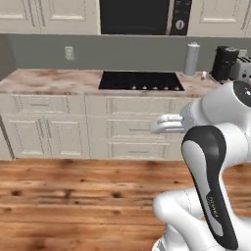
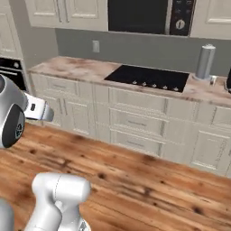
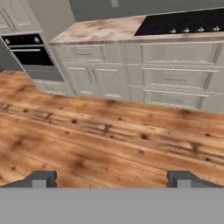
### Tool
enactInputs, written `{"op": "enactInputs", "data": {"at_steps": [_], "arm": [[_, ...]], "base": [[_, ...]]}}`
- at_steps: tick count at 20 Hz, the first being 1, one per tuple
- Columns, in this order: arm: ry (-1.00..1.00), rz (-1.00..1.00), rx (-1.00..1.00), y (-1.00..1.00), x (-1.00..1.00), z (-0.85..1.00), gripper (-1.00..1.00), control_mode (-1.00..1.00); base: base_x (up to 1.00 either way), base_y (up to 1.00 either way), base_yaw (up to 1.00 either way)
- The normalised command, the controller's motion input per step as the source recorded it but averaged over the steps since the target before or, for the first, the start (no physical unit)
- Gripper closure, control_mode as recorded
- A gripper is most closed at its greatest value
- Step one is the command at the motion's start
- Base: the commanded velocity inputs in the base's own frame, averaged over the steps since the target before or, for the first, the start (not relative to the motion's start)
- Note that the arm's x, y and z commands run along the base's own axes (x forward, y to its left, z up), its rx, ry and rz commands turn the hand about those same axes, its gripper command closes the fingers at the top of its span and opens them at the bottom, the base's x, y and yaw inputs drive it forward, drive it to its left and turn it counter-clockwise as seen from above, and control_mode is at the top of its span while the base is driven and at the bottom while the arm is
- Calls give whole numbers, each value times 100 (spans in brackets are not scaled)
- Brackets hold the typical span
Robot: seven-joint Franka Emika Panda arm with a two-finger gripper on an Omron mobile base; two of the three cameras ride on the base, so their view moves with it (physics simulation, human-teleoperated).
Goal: Move the drinks to the dining counter.
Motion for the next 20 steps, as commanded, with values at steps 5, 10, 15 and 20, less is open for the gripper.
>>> {"op": "enactInputs", "data": {"at_steps": [5,10,15,20], "arm": [[0,0,0,0,0,0,-100,100],[0,0,0,0,0,0,-100,100],[0,0,0,0,0,0,-100,100],[0,0,0,0,0,0,-100,100]], "base": [[0,0,-100],[4,0,-97],[32,12,-70],[71,86,-48]]}}
